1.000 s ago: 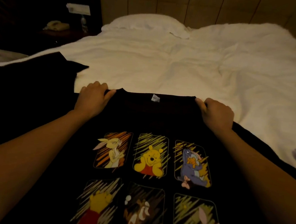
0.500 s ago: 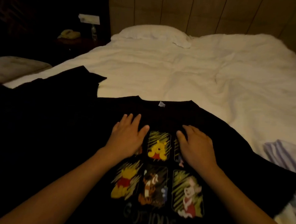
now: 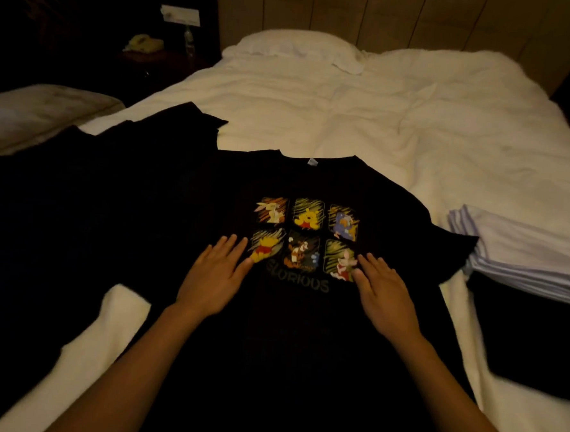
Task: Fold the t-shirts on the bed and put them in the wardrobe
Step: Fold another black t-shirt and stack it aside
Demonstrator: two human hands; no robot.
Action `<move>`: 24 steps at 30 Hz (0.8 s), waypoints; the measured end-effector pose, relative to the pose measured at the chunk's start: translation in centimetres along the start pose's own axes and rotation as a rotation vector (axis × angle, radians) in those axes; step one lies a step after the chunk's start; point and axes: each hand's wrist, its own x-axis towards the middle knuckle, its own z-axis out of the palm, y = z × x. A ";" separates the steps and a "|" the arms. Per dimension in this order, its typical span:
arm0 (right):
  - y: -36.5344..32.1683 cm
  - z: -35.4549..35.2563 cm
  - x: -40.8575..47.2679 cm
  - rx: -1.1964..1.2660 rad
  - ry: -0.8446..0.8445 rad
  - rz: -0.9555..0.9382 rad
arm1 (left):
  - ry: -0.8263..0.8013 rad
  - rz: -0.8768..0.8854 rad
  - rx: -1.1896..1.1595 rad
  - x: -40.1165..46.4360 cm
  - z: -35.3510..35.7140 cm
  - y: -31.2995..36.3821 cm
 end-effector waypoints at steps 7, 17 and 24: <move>-0.5 -0.8 -11.4 -0.016 -0.017 -0.003 | 0.012 -0.015 -0.098 -10.9 0.3 0.3; -0.5 0.7 -24.7 -0.100 0.050 -0.064 | 0.161 0.024 -0.167 -22.7 2.6 1.6; -1.7 1.0 -29.6 0.007 0.307 -0.123 | 0.377 0.124 -0.382 -28.4 2.6 2.9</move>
